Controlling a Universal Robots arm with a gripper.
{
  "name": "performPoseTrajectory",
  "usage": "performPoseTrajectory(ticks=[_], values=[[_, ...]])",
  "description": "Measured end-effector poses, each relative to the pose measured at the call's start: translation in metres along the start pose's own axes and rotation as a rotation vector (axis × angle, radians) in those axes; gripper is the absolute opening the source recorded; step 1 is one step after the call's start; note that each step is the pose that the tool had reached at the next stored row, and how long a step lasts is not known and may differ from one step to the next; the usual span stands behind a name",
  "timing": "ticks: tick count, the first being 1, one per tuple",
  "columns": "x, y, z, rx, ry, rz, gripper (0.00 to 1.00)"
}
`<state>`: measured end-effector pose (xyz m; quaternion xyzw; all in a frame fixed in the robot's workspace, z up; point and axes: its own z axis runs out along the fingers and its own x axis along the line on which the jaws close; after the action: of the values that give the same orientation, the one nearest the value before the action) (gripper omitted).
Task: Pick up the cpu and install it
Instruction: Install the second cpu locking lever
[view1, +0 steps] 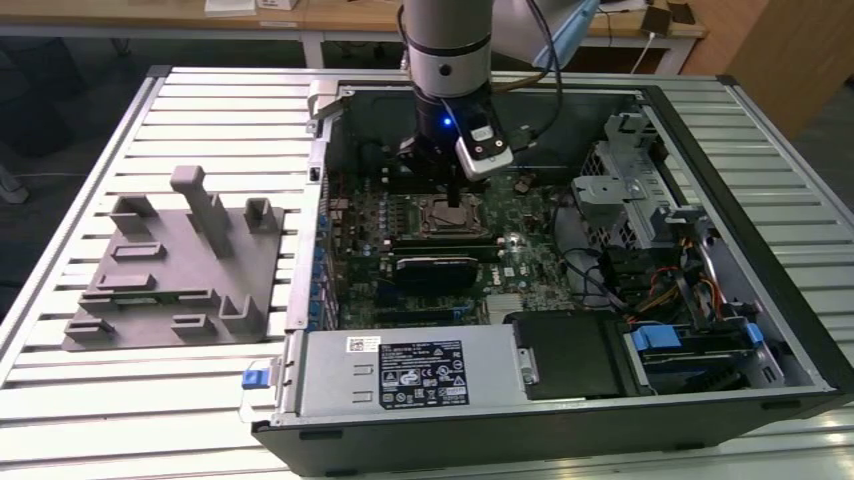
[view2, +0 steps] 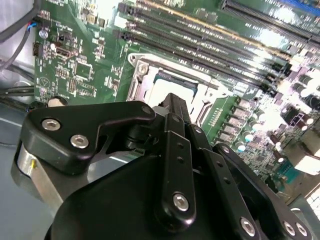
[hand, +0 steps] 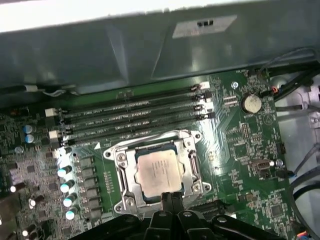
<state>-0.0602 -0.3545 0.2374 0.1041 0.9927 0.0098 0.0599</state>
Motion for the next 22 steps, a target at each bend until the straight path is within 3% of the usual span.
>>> performPoseTrajectory(ticks=[13,22], values=[[-0.0035,-0.0179,0.0005,-0.001,0.0002,-0.007,0.11],[-0.0029,-0.0234,0.0054,-0.0052,0.0036,-0.047,0.11]])
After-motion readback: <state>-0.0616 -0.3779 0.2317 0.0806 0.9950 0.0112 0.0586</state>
